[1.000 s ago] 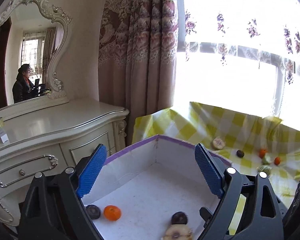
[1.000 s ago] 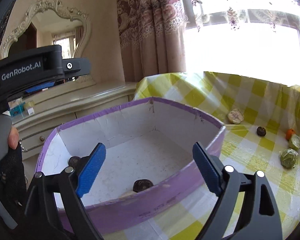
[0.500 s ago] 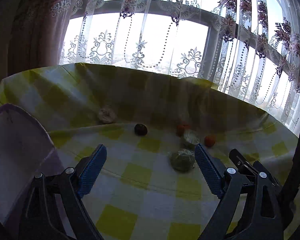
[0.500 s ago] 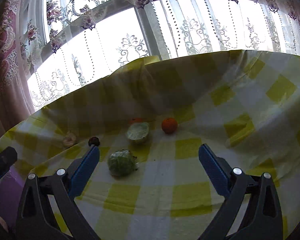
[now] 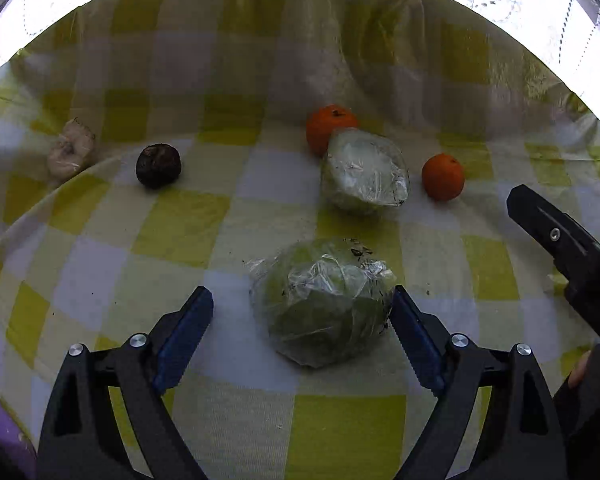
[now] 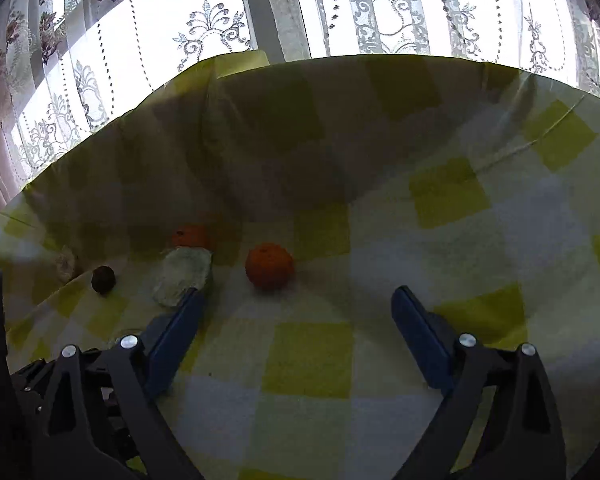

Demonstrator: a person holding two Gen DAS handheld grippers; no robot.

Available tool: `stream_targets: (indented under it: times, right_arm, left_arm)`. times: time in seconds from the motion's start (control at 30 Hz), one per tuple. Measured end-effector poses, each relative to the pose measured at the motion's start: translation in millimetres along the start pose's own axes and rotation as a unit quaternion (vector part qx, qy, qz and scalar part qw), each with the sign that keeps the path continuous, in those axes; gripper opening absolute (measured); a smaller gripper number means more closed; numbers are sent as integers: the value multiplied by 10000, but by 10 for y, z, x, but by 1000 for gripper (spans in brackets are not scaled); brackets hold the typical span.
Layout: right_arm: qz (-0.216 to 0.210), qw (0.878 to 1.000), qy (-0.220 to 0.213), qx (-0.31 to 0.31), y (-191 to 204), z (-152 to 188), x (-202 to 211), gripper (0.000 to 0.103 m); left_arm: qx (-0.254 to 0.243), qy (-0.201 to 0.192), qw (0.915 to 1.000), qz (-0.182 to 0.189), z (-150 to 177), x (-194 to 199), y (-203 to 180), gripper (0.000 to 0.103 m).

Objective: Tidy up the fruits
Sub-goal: 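Grasp the green bagged cabbage with the left gripper while the right grasps an orange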

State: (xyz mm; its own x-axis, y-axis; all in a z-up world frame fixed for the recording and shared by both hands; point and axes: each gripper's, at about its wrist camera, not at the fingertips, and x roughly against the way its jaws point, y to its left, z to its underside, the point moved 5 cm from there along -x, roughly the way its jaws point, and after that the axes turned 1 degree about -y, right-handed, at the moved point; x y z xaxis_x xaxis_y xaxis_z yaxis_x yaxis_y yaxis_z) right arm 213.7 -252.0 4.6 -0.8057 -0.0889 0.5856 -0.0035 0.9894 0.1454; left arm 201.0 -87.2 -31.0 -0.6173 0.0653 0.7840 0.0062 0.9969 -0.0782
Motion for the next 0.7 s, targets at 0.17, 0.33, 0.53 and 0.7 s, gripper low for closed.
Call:
stream_targets:
  times: [0.17, 0.33, 0.53, 0.7]
  right_arm:
    - [-9, 9967, 608, 530, 119, -91, -491, 80]
    - [-44, 9924, 1042, 659, 259, -123, -818, 76]
    - [147, 9881, 1240, 899, 430, -135, -994, 67]
    - [205, 9890, 1156, 896, 501, -140, -944, 36]
  left_arm:
    - [-268, -97, 9996, -56, -24, -27, -95, 61]
    - [-81, -160, 9997, 152, -10, -7, -59, 60]
    - [121, -222, 9989, 397, 24, 55, 77, 60]
    - [159, -236, 9987, 434, 0, 45, 53, 60]
